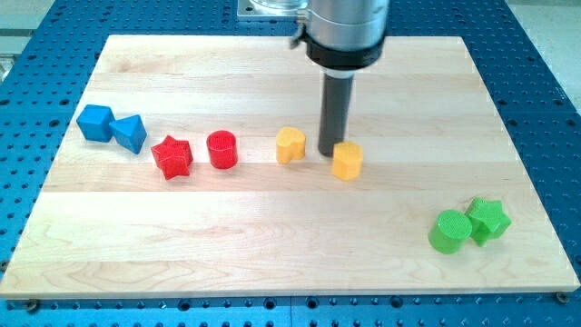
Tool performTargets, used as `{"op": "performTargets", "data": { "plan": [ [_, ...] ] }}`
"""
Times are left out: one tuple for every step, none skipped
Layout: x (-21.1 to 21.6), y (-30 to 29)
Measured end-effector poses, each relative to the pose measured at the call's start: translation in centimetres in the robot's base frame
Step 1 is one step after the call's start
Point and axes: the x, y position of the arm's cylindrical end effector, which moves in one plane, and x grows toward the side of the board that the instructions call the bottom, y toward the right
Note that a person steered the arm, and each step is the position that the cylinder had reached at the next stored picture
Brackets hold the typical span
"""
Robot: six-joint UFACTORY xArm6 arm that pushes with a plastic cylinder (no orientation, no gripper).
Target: Push the yellow hexagon into the green blocks
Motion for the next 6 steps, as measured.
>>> {"op": "performTargets", "data": {
  "plan": [
    [3.2,5.0],
    [2.2,-0.3],
    [6.3,4.5],
    [6.6,7.5],
    [6.2,6.4],
    [7.7,8.7]
  ]
}}
